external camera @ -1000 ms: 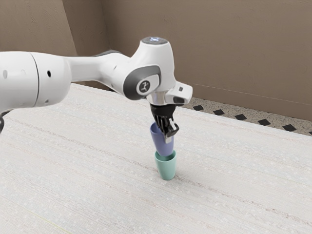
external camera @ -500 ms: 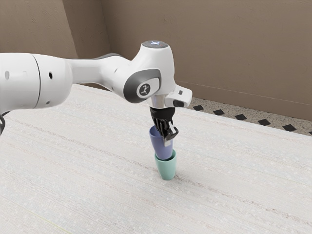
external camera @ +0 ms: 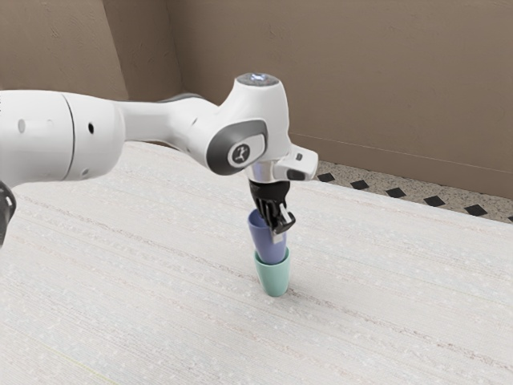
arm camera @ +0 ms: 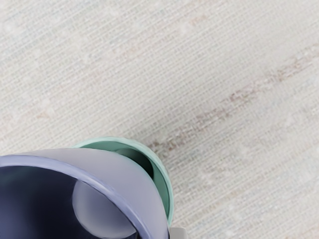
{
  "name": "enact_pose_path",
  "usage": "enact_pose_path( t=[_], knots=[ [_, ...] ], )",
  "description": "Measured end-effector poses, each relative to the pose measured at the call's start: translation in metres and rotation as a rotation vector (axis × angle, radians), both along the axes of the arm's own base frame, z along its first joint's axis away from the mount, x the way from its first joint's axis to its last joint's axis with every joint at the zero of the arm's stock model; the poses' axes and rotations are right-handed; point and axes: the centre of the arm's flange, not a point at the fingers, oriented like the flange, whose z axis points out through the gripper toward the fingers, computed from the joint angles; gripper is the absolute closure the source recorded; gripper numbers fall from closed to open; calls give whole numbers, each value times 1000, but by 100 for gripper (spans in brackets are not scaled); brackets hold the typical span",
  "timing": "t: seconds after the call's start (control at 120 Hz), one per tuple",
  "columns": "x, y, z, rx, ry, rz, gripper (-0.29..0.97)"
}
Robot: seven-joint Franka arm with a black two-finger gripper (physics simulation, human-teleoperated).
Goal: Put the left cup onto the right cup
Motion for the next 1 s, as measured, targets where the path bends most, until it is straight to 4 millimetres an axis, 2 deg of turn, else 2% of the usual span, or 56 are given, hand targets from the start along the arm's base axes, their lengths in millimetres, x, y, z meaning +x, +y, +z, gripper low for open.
enact_pose_path(
  t=[0.058, 0.242, 0.392, 0.625, 1.0],
  knots=[
    [0, 0, -1, -3, -2, 0, 71],
    [1, -1, -1, -8, -4, -1, 33],
    [1, -1, 0, -10, -6, -3, 16],
    [-3, 0, 16, -14, -18, -5, 5],
    [-14, 8, 50, -18, -9, 2, 1]
  ],
)
